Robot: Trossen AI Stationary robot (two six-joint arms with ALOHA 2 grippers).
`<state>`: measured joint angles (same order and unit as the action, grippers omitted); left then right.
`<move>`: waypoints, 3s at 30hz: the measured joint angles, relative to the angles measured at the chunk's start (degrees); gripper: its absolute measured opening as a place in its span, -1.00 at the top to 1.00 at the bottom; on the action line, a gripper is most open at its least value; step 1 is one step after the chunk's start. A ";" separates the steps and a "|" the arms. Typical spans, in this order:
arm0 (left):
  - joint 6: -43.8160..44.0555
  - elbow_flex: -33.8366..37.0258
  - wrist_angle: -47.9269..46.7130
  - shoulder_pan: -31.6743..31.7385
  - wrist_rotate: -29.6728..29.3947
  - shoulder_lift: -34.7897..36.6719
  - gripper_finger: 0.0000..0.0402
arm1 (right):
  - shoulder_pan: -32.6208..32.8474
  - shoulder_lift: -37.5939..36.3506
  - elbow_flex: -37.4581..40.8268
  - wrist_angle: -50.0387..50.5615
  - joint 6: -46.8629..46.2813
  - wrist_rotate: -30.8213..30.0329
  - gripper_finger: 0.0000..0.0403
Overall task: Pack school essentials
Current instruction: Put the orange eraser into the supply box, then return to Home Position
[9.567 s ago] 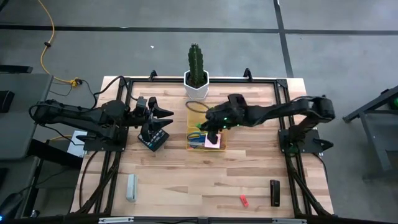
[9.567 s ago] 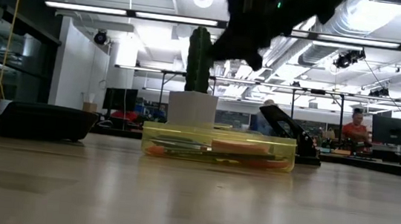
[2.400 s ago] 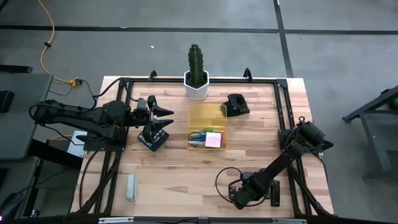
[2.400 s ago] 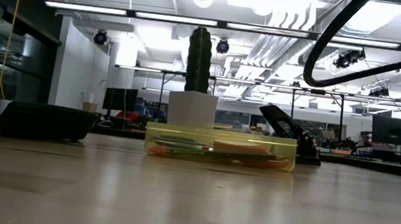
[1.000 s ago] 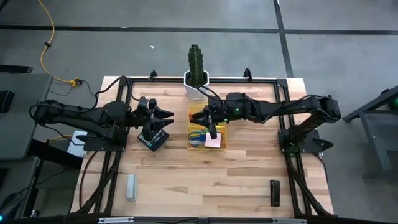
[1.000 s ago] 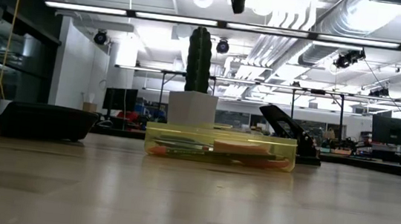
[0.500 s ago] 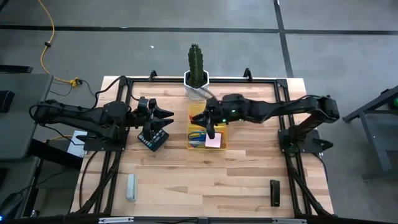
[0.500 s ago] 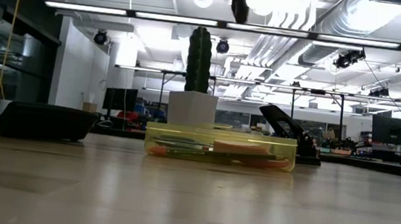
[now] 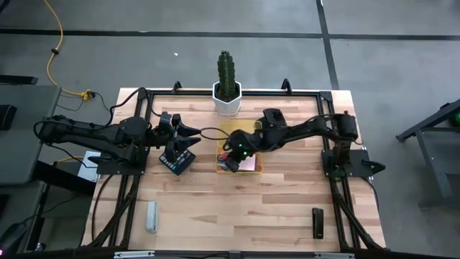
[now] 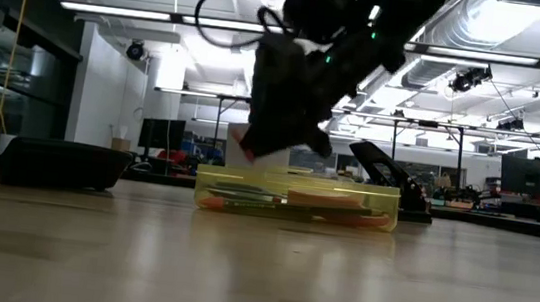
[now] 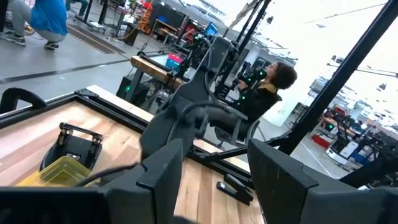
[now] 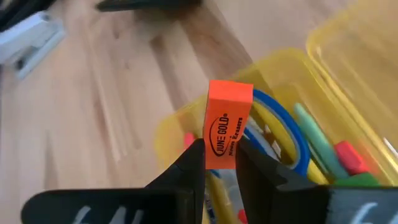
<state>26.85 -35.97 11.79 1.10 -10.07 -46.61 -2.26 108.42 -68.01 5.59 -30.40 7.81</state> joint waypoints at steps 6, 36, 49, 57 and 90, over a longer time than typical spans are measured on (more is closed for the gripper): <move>-0.02 0.00 0.00 0.00 0.00 0.00 0.15 | 0.00 1.35 0.00 -0.32 -3.79 -3.84 0.70; -0.02 0.00 -0.39 -0.02 0.02 0.00 0.15 | 1.55 -29.19 15.88 8.10 5.21 -7.99 -0.19; -1.97 0.00 0.22 0.00 -1.14 0.00 0.15 | 1.14 -48.72 33.83 -35.80 6.31 -8.49 -0.19; -1.97 0.00 0.13 -0.02 -1.17 0.00 0.15 | 1.16 -49.27 27.85 -33.80 20.90 -8.41 -0.19; -12.91 11.94 -0.95 10.19 4.59 15.65 0.99 | 1.17 -49.18 26.82 -25.49 19.94 -8.21 -0.19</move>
<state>13.94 -24.02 10.84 11.30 -5.48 -30.96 -1.09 59.24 -41.19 -19.90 -10.46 -0.40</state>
